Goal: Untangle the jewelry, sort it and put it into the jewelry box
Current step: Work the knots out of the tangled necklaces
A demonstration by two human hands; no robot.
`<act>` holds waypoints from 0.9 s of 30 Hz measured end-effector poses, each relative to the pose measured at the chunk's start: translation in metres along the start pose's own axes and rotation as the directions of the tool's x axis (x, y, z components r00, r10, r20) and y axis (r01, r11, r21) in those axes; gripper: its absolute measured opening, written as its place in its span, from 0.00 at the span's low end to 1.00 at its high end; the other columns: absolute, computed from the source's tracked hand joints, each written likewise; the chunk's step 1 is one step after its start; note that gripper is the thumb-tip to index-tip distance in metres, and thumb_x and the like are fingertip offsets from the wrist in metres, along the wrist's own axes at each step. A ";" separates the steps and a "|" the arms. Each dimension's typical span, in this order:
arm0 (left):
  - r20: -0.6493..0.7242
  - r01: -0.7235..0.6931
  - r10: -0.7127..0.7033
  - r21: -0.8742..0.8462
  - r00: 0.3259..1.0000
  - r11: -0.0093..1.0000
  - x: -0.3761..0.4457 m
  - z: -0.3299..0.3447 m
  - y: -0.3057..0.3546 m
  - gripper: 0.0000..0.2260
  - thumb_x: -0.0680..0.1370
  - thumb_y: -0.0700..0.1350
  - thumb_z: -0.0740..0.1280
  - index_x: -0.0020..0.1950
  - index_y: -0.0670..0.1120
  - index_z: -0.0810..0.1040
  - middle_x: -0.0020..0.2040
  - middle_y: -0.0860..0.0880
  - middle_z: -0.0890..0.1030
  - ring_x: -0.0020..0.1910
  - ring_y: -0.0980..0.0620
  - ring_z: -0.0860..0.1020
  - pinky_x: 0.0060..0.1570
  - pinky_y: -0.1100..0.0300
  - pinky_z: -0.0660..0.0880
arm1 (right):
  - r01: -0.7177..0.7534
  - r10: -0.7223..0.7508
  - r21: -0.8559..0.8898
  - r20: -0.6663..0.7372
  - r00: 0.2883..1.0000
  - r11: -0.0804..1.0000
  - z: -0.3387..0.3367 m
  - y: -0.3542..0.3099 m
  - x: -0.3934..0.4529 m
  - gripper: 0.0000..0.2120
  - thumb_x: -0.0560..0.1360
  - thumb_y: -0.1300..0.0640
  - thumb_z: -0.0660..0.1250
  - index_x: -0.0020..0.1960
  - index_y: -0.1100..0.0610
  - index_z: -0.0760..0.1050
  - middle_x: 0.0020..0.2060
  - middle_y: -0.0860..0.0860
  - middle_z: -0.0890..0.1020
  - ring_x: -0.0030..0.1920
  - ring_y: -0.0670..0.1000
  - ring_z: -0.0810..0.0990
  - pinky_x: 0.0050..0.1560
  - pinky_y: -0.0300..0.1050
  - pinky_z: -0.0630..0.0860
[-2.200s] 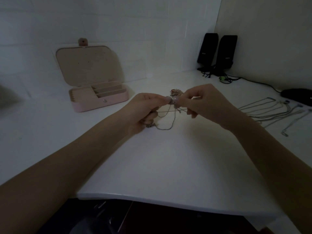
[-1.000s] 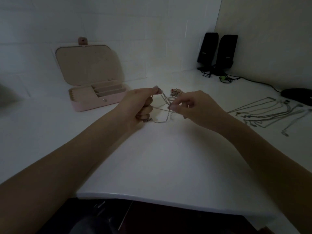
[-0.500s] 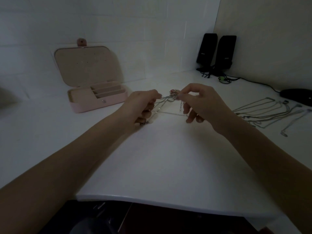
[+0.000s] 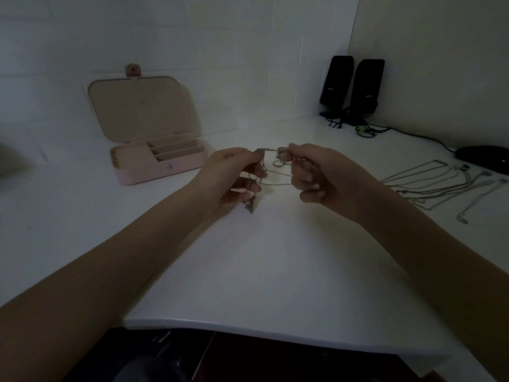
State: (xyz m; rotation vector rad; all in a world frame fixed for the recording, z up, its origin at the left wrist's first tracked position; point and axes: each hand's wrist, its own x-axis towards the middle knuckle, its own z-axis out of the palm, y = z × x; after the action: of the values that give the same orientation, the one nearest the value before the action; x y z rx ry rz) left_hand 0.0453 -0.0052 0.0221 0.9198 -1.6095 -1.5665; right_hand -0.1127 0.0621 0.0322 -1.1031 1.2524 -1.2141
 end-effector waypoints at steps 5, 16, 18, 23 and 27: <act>0.023 -0.021 0.021 -0.007 1.000 1.000 0.000 0.001 -0.001 0.09 0.78 0.46 0.64 0.44 0.42 0.78 0.35 0.50 0.80 0.29 0.52 0.78 0.28 0.61 0.76 | 0.083 -0.092 -0.247 -0.023 0.996 0.966 0.001 0.001 -0.003 0.08 0.76 0.52 0.67 0.50 0.56 0.79 0.22 0.44 0.59 0.24 0.45 0.55 0.23 0.36 0.51; 0.086 -0.014 0.020 -0.070 0.996 0.997 0.004 0.003 -0.002 0.09 0.78 0.46 0.65 0.43 0.42 0.78 0.38 0.48 0.80 0.40 0.52 0.82 0.43 0.56 0.81 | 0.281 -0.401 -0.453 -0.194 0.895 0.846 0.006 0.002 -0.006 0.05 0.73 0.58 0.71 0.42 0.60 0.80 0.16 0.41 0.70 0.17 0.40 0.67 0.21 0.27 0.60; 0.026 0.005 -0.002 -0.128 1.000 0.992 0.007 0.003 -0.001 0.08 0.78 0.44 0.65 0.41 0.42 0.77 0.36 0.48 0.80 0.37 0.51 0.82 0.41 0.57 0.81 | 0.277 -0.408 -0.454 -0.221 0.886 0.847 0.005 0.002 -0.003 0.07 0.73 0.56 0.72 0.37 0.55 0.78 0.16 0.42 0.67 0.18 0.42 0.63 0.22 0.30 0.59; -0.019 0.018 -0.022 -0.226 1.000 0.974 0.009 0.005 -0.002 0.05 0.77 0.39 0.65 0.42 0.40 0.75 0.30 0.47 0.77 0.30 0.51 0.80 0.43 0.54 0.81 | 0.138 -0.260 -0.413 -0.255 0.931 0.900 0.003 0.000 0.002 0.14 0.76 0.53 0.66 0.32 0.52 0.75 0.20 0.45 0.65 0.21 0.44 0.61 0.24 0.36 0.60; -0.059 -0.031 0.027 -0.075 0.998 0.997 0.007 0.003 -0.004 0.09 0.76 0.42 0.68 0.38 0.41 0.72 0.31 0.46 0.76 0.31 0.51 0.80 0.30 0.59 0.79 | 0.129 -0.159 -0.155 -0.199 0.967 0.979 0.007 -0.002 0.001 0.17 0.77 0.58 0.60 0.30 0.55 0.65 0.24 0.48 0.69 0.27 0.47 0.66 0.32 0.40 0.65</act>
State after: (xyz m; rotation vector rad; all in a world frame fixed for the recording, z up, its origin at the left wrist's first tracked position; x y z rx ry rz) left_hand 0.0395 -0.0101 0.0179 0.8893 -1.5064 -1.5558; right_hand -0.1059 0.0602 0.0348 -1.2094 1.4573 -1.3995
